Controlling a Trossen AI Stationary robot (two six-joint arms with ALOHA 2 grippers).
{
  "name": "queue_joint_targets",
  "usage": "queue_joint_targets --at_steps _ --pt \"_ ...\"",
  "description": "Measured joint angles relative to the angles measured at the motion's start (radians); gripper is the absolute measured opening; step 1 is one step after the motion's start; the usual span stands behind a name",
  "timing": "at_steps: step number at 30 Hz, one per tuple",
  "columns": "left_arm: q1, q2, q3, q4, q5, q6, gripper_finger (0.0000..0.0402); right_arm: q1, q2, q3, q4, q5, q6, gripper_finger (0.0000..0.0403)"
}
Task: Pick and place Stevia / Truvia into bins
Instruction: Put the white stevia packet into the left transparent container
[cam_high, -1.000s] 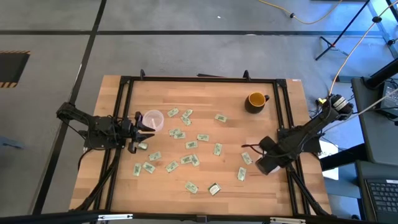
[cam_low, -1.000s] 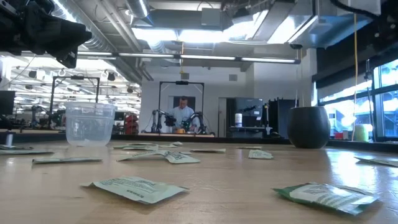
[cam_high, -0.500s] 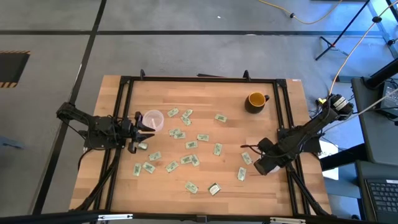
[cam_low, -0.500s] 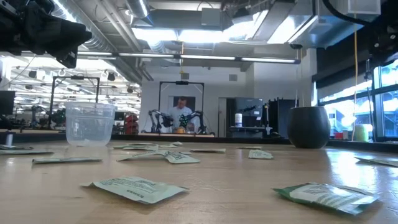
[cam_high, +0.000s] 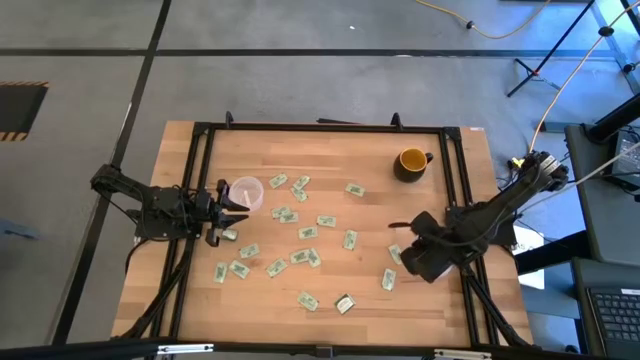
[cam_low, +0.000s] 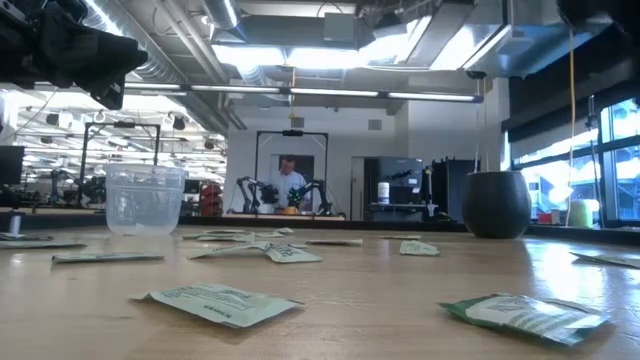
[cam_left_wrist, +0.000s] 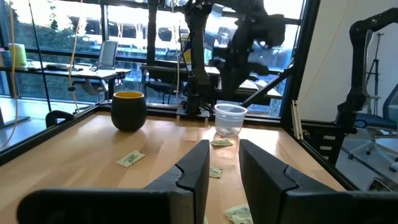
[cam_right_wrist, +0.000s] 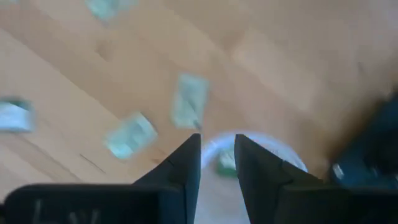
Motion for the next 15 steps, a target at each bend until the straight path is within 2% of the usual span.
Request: queue_joint_targets --at_steps 3,7,11,15 --pt "0.000 0.000 0.000 0.000 0.000 0.000 0.0082 0.000 0.000 0.048 0.003 0.117 -0.057 0.0101" --pt "0.000 0.000 0.000 0.000 0.000 0.000 0.0082 -0.020 0.000 0.081 0.014 0.247 -0.233 0.0101" --pt "0.000 0.000 0.000 0.000 0.000 0.000 0.0082 -0.086 0.000 0.076 0.096 0.259 -0.467 0.0101" --pt "0.000 0.000 0.000 0.000 -0.002 0.000 0.0082 -0.190 0.000 0.009 0.411 0.157 -0.794 0.0101"
